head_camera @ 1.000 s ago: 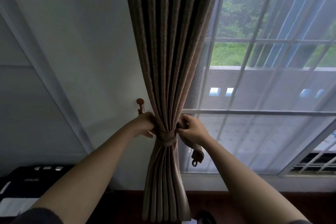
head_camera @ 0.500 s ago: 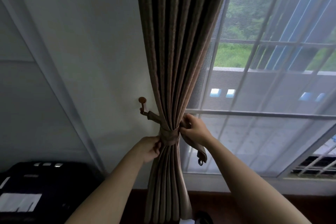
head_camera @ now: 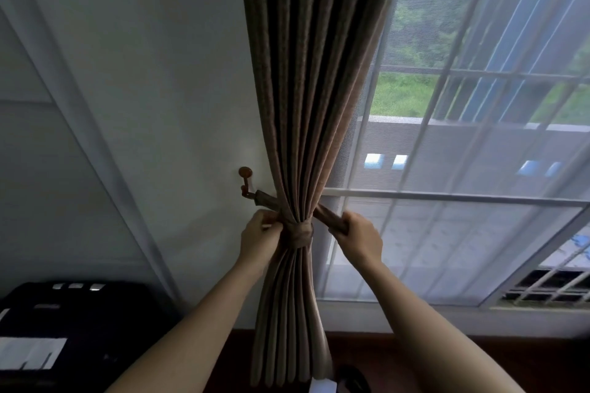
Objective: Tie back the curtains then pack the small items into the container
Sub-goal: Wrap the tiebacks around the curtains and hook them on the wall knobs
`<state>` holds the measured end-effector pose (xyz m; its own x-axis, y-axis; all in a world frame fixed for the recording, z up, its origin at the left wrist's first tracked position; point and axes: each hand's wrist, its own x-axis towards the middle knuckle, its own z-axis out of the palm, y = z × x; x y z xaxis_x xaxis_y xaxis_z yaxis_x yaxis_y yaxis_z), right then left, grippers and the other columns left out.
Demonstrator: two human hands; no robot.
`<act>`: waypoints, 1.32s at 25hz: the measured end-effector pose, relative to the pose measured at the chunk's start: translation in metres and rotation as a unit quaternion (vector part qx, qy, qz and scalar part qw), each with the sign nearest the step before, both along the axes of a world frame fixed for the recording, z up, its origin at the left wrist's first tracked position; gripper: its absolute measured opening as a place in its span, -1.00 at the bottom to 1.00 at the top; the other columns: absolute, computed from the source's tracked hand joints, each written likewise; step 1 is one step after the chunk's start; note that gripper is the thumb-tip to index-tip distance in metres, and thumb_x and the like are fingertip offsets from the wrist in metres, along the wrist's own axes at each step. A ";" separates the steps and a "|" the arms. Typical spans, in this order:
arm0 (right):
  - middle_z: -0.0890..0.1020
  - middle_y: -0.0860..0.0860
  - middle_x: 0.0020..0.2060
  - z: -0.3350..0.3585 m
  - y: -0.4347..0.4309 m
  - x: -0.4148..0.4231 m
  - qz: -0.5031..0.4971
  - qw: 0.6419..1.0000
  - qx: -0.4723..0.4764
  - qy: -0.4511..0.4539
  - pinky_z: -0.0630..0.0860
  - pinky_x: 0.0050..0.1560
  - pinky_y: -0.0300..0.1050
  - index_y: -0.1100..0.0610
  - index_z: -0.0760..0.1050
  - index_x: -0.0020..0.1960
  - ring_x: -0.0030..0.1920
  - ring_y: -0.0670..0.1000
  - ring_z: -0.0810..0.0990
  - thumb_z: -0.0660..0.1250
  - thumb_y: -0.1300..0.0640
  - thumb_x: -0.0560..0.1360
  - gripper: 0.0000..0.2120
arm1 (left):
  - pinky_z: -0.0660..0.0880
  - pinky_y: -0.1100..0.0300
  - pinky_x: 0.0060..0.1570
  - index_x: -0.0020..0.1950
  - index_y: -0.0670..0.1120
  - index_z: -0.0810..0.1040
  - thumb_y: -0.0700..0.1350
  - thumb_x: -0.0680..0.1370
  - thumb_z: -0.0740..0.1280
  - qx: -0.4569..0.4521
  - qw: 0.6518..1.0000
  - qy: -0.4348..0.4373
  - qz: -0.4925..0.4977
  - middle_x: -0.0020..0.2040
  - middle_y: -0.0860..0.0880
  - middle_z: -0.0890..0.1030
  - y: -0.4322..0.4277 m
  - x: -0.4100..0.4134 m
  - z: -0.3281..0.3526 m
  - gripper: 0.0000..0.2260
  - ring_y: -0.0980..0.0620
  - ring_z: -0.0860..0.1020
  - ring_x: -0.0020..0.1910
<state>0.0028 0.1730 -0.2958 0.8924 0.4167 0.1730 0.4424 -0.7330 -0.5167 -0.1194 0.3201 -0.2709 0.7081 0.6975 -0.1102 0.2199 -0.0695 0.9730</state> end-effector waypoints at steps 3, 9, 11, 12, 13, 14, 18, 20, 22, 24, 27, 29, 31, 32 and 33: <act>0.55 -0.04 -0.23 0.001 0.002 0.001 0.001 0.999 0.035 0.008 0.37 -0.32 -0.10 0.06 0.45 -0.12 -0.20 0.09 0.53 0.37 -0.03 0.43 -0.82 | 0.37 0.48 -0.11 0.00 0.11 0.39 -0.26 0.45 0.38 0.122 0.985 -0.082 -0.095 -0.03 0.22 0.46 -0.005 -0.003 0.019 -0.68 0.40 0.45 -0.05; 0.61 -0.01 -0.29 0.006 -0.001 0.000 0.006 0.992 0.121 0.028 0.35 -0.34 -0.13 0.01 0.54 -0.11 -0.20 0.11 0.58 0.34 -0.07 0.44 -0.84 | 0.33 0.58 -0.16 0.24 0.01 0.38 -0.14 0.43 0.46 0.163 0.979 -0.051 -0.108 0.04 0.16 0.49 -0.007 0.008 0.014 -0.56 0.26 0.46 -0.02; 0.64 -0.03 -0.18 0.014 0.005 0.003 0.000 0.988 0.156 0.011 0.40 -0.30 -0.12 0.00 0.56 -0.09 -0.17 0.08 0.59 0.37 0.02 0.42 -0.90 | 0.35 0.56 -0.15 0.21 -0.02 0.38 -0.13 0.38 0.51 0.169 0.980 -0.063 -0.087 0.05 0.10 0.52 -0.007 0.009 0.011 -0.53 0.22 0.49 -0.02; 0.63 -0.05 -0.13 0.018 0.008 0.006 0.004 0.986 0.164 -0.002 0.40 -0.29 -0.13 0.00 0.57 -0.07 -0.15 0.07 0.58 0.38 0.05 0.41 -0.90 | 0.38 0.54 -0.11 0.21 -0.04 0.39 -0.10 0.34 0.53 0.171 0.979 -0.069 -0.080 0.06 0.07 0.53 -0.006 0.011 0.012 -0.48 0.22 0.51 -0.02; 0.62 -0.06 -0.10 0.021 0.010 0.008 0.012 0.986 0.165 -0.014 0.37 -0.28 -0.14 -0.01 0.58 -0.06 -0.12 0.06 0.58 0.38 0.08 0.40 -0.89 | 0.42 0.49 -0.05 0.22 -0.04 0.39 -0.04 0.29 0.56 0.171 0.979 -0.073 -0.078 0.08 0.05 0.54 -0.004 0.013 0.013 -0.43 0.21 0.53 0.01; 0.61 -0.06 -0.10 0.024 0.012 0.009 0.020 0.987 0.161 -0.022 0.33 -0.28 -0.16 -0.01 0.58 -0.06 -0.11 0.06 0.58 0.38 0.10 0.40 -0.88 | 0.47 0.42 -0.01 0.23 -0.03 0.40 0.03 0.24 0.57 0.167 0.980 -0.075 -0.076 0.10 0.04 0.55 -0.001 0.017 0.015 -0.37 0.19 0.55 0.04; 0.58 -0.09 -0.27 0.034 0.010 0.006 0.025 0.988 0.151 -0.009 0.35 -0.32 -0.15 -0.04 0.57 -0.07 -0.23 0.00 0.55 0.41 -0.13 0.39 -0.80 | 0.49 0.44 0.00 0.28 -0.07 0.45 -0.05 0.27 0.58 0.108 0.985 -0.078 -0.113 0.13 0.05 0.59 0.006 0.032 0.036 -0.37 0.17 0.56 0.10; 0.64 -0.05 -0.24 0.033 0.008 0.006 0.016 0.993 0.118 -0.016 0.42 -0.29 -0.13 -0.09 0.59 -0.03 -0.18 0.03 0.59 0.38 -0.20 0.39 -0.75 | 0.45 0.46 -0.02 0.23 -0.07 0.48 -0.16 0.33 0.55 0.093 0.986 -0.083 -0.115 0.10 0.07 0.57 0.006 0.031 0.043 -0.49 0.16 0.54 0.09; 0.68 -0.06 -0.15 0.031 0.009 0.007 0.005 0.997 0.071 -0.033 0.42 -0.27 -0.13 -0.15 0.60 0.01 -0.09 0.04 0.62 0.35 -0.25 0.38 -0.72 | 0.42 0.51 -0.09 0.15 0.01 0.47 -0.21 0.36 0.52 0.097 0.984 -0.085 -0.118 0.02 0.11 0.54 0.004 0.028 0.046 -0.57 0.17 0.51 0.03; 0.68 -0.05 -0.16 0.031 0.014 0.008 0.005 0.998 0.050 -0.046 0.37 -0.30 -0.14 -0.15 0.62 -0.02 -0.09 0.05 0.61 0.36 -0.26 0.37 -0.72 | 0.40 0.49 -0.09 0.19 0.01 0.45 -0.21 0.36 0.52 0.109 0.983 -0.077 -0.126 0.02 0.11 0.52 0.004 0.025 0.048 -0.54 0.17 0.49 0.03; 0.65 0.01 -0.12 0.032 0.023 0.005 0.024 0.996 0.061 -0.062 0.30 -0.30 -0.14 0.01 0.62 -0.11 -0.10 0.12 0.59 0.39 -0.03 0.41 -0.85 | 0.39 0.44 -0.05 0.21 0.05 0.41 -0.20 0.37 0.52 0.106 0.981 -0.059 -0.150 0.02 0.15 0.49 0.004 0.024 0.053 -0.50 0.17 0.47 0.07; 0.63 0.05 -0.10 0.024 0.025 0.002 0.023 0.998 0.047 -0.042 0.30 -0.29 -0.11 0.07 0.55 -0.11 -0.09 0.16 0.56 0.36 0.03 0.43 -0.88 | 0.39 0.40 -0.02 0.23 0.03 0.41 -0.20 0.37 0.52 0.098 0.983 -0.052 -0.148 0.02 0.14 0.48 0.004 0.024 0.055 -0.49 0.19 0.45 0.06; 0.62 0.09 -0.11 0.012 0.024 -0.001 0.010 1.000 0.021 -0.007 0.32 -0.27 -0.09 0.10 0.50 -0.06 -0.10 0.19 0.55 0.30 0.03 0.47 -0.85 | 0.38 0.33 0.05 0.30 -0.05 0.41 -0.19 0.37 0.52 0.106 0.984 -0.043 -0.139 0.06 0.10 0.47 0.004 0.023 0.058 -0.45 0.18 0.43 0.07; 0.62 0.10 -0.10 0.005 0.023 -0.002 0.015 1.000 0.012 0.001 0.33 -0.27 -0.08 0.10 0.50 -0.02 -0.09 0.20 0.56 0.27 0.04 0.49 -0.85 | 0.37 0.30 0.08 0.33 -0.08 0.39 -0.17 0.37 0.52 0.114 0.983 -0.038 -0.137 0.08 0.09 0.46 0.003 0.023 0.059 -0.43 0.17 0.42 0.09; 0.61 0.10 -0.10 0.001 0.022 -0.004 0.030 0.999 0.010 0.003 0.33 -0.26 -0.09 0.10 0.51 0.01 -0.07 0.20 0.56 0.25 0.06 0.51 -0.84 | 0.36 0.29 0.09 0.34 -0.09 0.38 -0.16 0.37 0.52 0.121 0.983 -0.033 -0.135 0.12 0.06 0.47 0.003 0.023 0.059 -0.41 0.14 0.42 0.12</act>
